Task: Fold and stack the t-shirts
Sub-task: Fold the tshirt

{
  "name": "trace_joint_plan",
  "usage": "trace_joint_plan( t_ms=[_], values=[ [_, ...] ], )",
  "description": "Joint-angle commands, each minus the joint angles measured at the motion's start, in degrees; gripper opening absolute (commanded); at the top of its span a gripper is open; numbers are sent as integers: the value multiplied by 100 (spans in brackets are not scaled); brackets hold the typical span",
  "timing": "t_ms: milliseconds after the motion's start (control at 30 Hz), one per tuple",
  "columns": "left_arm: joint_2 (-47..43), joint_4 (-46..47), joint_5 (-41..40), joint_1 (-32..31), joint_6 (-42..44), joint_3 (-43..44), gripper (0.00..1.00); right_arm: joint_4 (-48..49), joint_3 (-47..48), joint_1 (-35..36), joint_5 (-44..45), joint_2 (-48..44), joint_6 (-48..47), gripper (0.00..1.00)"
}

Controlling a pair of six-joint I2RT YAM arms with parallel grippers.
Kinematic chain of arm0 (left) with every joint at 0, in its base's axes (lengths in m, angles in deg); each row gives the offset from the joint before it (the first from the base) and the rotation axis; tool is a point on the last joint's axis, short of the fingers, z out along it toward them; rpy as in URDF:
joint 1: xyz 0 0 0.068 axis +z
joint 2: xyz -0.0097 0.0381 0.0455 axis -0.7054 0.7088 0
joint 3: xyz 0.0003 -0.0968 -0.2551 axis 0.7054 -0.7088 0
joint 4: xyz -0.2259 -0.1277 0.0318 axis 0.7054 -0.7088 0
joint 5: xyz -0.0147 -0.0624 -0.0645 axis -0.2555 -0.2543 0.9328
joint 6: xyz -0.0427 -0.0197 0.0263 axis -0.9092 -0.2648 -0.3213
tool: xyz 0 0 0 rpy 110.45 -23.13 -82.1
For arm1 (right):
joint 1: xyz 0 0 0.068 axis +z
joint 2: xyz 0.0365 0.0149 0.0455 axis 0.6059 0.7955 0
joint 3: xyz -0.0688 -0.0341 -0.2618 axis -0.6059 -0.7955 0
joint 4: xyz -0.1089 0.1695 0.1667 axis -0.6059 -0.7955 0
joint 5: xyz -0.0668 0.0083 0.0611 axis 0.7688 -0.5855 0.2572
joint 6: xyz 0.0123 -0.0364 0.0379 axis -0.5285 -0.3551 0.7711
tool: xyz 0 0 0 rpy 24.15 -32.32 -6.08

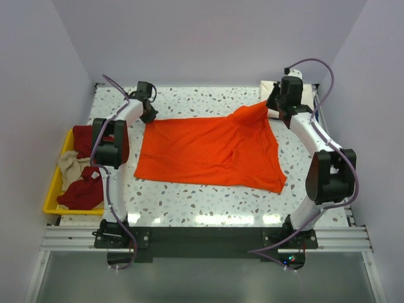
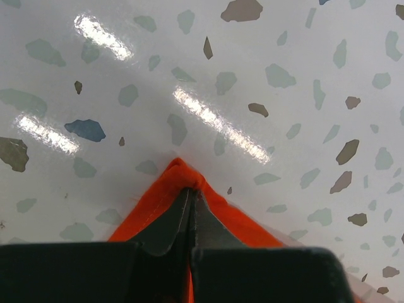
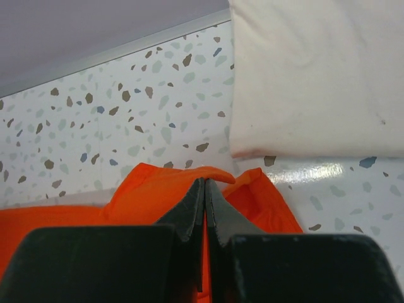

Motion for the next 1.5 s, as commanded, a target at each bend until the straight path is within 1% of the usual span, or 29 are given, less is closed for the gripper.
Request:
trace_joint_plan(
  t_ms=[0,300,600,700,800,900,1000,1100,1233,1467],
  values=[
    [-244,-18,75,-7,35,33,0,263,-131,-29,-18,-485,50,0],
    [-753,264,347,-7,35,-169,0,272,-711,-29,26,-959,155,0],
    [-1351,396,339,-7,18,-643,0,114,-1211,-29,105,-1416,260,0],
    [-1606,466,295,-15,18,-1003,0,0,-1387,-29,97,-1601,366,0],
    [-1843,554,260,2,27,-1477,0,-114,-1764,-20,70,-1917,506,0],
    [-2089,659,260,2,27,-1759,0,-299,-2107,-20,53,-2286,691,0],
    [-2371,738,251,-7,9,-2154,0,-413,-2380,-29,-149,-2655,840,0],
    [-2634,826,242,2,-17,-2637,0,-589,-2757,-29,-132,-3042,884,0],
    [-2994,949,198,11,-35,-3068,0,-730,-3092,-29,-325,-3411,963,0],
    [-3215,1020,277,29,-87,-3535,0,-976,-3593,-29,-475,-4009,1043,0]
  ],
)
